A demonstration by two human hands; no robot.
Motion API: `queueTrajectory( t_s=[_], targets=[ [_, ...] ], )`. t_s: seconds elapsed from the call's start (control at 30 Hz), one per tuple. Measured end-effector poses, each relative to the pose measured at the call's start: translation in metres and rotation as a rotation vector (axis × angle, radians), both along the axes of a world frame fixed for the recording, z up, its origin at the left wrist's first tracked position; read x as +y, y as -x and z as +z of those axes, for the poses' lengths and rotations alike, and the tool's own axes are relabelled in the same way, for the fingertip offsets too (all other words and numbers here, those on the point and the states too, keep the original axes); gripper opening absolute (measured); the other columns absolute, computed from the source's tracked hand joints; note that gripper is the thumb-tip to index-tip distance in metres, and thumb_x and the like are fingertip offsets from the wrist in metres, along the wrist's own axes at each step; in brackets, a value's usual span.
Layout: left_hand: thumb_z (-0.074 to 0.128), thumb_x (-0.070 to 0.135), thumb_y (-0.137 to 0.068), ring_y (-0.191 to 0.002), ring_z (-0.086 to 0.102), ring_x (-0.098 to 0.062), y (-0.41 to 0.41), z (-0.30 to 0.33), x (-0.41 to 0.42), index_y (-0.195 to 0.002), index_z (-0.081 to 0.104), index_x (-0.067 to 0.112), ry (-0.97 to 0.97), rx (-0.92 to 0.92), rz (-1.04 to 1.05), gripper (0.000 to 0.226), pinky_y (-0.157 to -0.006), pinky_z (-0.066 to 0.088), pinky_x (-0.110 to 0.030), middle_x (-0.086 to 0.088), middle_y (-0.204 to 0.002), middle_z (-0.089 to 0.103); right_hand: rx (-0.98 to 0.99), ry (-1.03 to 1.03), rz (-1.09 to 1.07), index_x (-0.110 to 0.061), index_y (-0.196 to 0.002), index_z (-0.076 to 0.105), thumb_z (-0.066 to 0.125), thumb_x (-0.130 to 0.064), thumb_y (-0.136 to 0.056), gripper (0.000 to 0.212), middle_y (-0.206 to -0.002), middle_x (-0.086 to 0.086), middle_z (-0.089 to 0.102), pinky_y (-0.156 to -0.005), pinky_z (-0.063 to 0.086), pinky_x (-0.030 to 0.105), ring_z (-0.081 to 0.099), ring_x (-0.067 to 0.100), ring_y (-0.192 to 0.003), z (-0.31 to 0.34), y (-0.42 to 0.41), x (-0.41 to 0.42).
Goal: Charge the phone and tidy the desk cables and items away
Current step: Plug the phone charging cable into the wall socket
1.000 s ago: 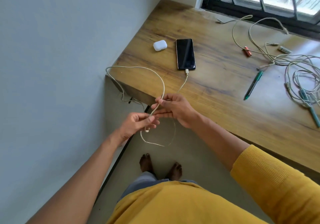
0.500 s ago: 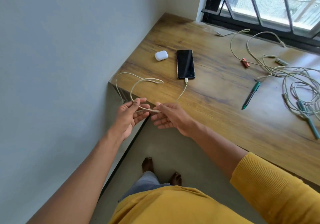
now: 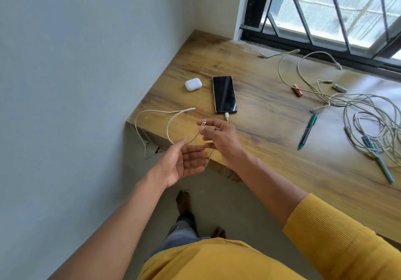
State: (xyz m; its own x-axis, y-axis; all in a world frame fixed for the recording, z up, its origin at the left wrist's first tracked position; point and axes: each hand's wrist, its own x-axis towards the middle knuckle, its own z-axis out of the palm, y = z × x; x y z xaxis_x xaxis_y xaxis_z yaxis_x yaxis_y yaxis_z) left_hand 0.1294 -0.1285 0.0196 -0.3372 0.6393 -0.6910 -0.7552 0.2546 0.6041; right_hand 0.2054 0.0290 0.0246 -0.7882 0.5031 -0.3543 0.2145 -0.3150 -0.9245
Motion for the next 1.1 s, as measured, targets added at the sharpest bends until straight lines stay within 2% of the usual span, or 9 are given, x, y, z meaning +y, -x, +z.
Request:
queueTrajectory(
  t_s=[0.1, 0.2, 0.33, 0.4, 0.47, 0.6, 0.73, 0.9, 1.1],
  targets=[
    [0.038, 0.072, -0.101, -0.098, 0.076, -0.035, 0.036, 0.011, -0.004, -0.106, 0.079, -0.002, -0.025, 0.081, -0.323, 0.085, -0.063, 0.060, -0.030, -0.024, -0.103, 0.078, -0.040, -0.064, -0.042, -0.019, -0.104, 0.077, 0.071, -0.011, -0.099, 0.012, -0.084, 0.008, 0.055, -0.076, 0.053, 0.037, 0.057, 0.018, -0.081, -0.002, 0.019, 0.012],
    [0.054, 0.064, -0.095, -0.084, 0.078, -0.032, 0.081, 0.034, 0.002, -0.089, 0.081, 0.002, -0.126, 0.150, -0.462, 0.067, -0.051, 0.050, -0.022, -0.018, -0.083, 0.078, -0.075, -0.151, -0.090, -0.020, -0.099, 0.076, 0.068, -0.008, -0.099, 0.014, -0.082, 0.009, 0.060, -0.076, 0.051, 0.042, 0.055, 0.023, -0.080, -0.001, 0.043, 0.023],
    [0.069, 0.048, -0.093, -0.069, 0.071, -0.027, 0.130, 0.059, 0.031, -0.077, 0.074, 0.009, -0.125, 0.393, -0.343, 0.042, -0.050, 0.041, -0.024, -0.013, -0.073, 0.070, -0.167, -0.319, -0.120, -0.024, -0.101, 0.075, 0.068, -0.015, -0.097, 0.012, -0.088, 0.005, 0.075, -0.080, 0.061, 0.048, 0.067, 0.017, -0.079, -0.004, 0.078, 0.034],
    [0.072, 0.044, -0.098, -0.064, 0.065, -0.020, 0.146, 0.062, 0.052, -0.075, 0.071, 0.013, -0.080, 0.545, -0.223, 0.038, -0.052, 0.039, -0.025, -0.009, -0.070, 0.066, -0.200, -0.383, -0.130, -0.022, -0.107, 0.074, 0.069, -0.013, -0.096, 0.016, -0.085, 0.001, 0.073, -0.070, 0.057, 0.039, 0.064, 0.014, -0.076, -0.005, 0.092, 0.038],
    [0.075, 0.038, -0.098, -0.063, 0.065, -0.014, 0.158, 0.055, 0.074, -0.078, 0.074, 0.013, 0.026, 0.778, -0.107, 0.032, -0.055, 0.044, -0.026, -0.004, -0.069, 0.069, -0.216, -0.429, -0.162, -0.019, -0.114, 0.072, 0.072, -0.013, -0.096, 0.019, -0.087, 0.000, 0.073, -0.070, 0.058, 0.035, 0.067, 0.014, -0.078, -0.004, 0.103, 0.042],
    [0.080, 0.033, -0.092, -0.090, 0.069, -0.007, 0.176, 0.029, 0.109, -0.100, 0.080, 0.022, 0.267, 1.302, -0.110, 0.013, -0.079, 0.053, -0.022, 0.011, -0.097, 0.077, -0.272, -0.546, -0.209, -0.018, -0.097, 0.075, 0.078, -0.018, -0.092, 0.006, -0.087, -0.003, 0.073, -0.079, 0.062, 0.039, 0.072, 0.015, -0.085, -0.010, 0.123, 0.049],
    [0.081, 0.028, -0.088, -0.120, 0.063, -0.022, 0.199, -0.001, 0.131, -0.120, 0.076, 0.025, 0.364, 1.566, -0.328, 0.032, -0.103, 0.049, -0.037, 0.002, -0.126, 0.072, -0.385, -0.680, -0.213, -0.017, -0.087, 0.076, 0.077, -0.019, -0.088, 0.003, -0.081, -0.005, 0.073, -0.075, 0.059, 0.036, 0.069, 0.014, -0.079, -0.017, 0.140, 0.055],
    [0.081, 0.020, -0.085, -0.128, 0.061, -0.024, 0.215, -0.017, 0.143, -0.135, 0.072, 0.017, 0.312, 1.588, -0.495, 0.050, -0.104, 0.047, -0.033, -0.003, -0.140, 0.067, -0.466, -0.750, -0.177, -0.015, -0.082, 0.074, 0.074, -0.019, -0.091, 0.010, -0.076, -0.002, 0.069, -0.061, 0.047, 0.029, 0.064, 0.013, -0.072, -0.022, 0.151, 0.060],
    [0.080, 0.019, -0.086, -0.125, 0.064, -0.019, 0.223, -0.025, 0.148, -0.132, 0.074, 0.023, 0.253, 1.558, -0.439, 0.046, -0.097, 0.041, -0.022, 0.001, -0.135, 0.072, -0.526, -0.808, -0.163, -0.014, -0.084, 0.075, 0.073, -0.019, -0.094, 0.011, -0.079, 0.000, 0.069, -0.071, 0.059, 0.039, 0.065, 0.019, -0.077, -0.031, 0.162, 0.062]
  ],
)
